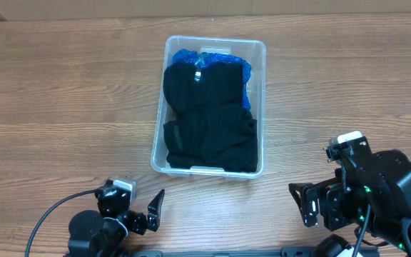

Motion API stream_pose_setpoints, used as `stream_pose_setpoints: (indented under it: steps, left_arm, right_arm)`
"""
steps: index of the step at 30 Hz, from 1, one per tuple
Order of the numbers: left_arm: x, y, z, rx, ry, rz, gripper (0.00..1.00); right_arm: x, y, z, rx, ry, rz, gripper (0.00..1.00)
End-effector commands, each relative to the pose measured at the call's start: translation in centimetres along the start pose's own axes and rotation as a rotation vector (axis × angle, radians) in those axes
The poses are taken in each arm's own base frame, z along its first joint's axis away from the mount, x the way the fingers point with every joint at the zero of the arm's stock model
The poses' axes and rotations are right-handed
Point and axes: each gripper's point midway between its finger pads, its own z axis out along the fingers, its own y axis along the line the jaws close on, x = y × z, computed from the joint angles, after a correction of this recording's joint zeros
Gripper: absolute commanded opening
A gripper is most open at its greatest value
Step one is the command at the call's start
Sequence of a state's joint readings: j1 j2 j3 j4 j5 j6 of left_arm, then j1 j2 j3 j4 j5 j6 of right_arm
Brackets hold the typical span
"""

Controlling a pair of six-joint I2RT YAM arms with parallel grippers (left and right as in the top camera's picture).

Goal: Pack container

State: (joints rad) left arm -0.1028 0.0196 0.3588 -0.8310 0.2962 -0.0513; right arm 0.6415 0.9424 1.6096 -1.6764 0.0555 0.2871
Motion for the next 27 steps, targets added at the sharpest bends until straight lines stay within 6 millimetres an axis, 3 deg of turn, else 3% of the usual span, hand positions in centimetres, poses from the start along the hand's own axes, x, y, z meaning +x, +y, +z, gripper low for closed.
stream_pose_setpoints:
  steps: [1,7,12,27]
  left_arm:
    - [0.7,0.1,0.5,0.007,0.007,-0.022,1.00]
    - [3.2,0.7,2.0,0.002,0.068,-0.040,1.00]
    - [4.1,1.3,3.6,0.000,0.055,-0.037,1.00]
    - [3.8,1.3,3.6,0.000,0.045,-0.033,1.00]
  right_arm:
    - [-0.1,0.0,-0.2,-0.002,-0.013,-0.003,1.00]
    - [-0.1,0.0,-0.2,-0.002,-0.012,-0.003,1.00]
    - [-0.1,0.0,-0.2,-0.002,-0.012,-0.003,1.00]
    - [-0.1,0.0,-0.2,-0.002,-0.012,-0.002,1.00]
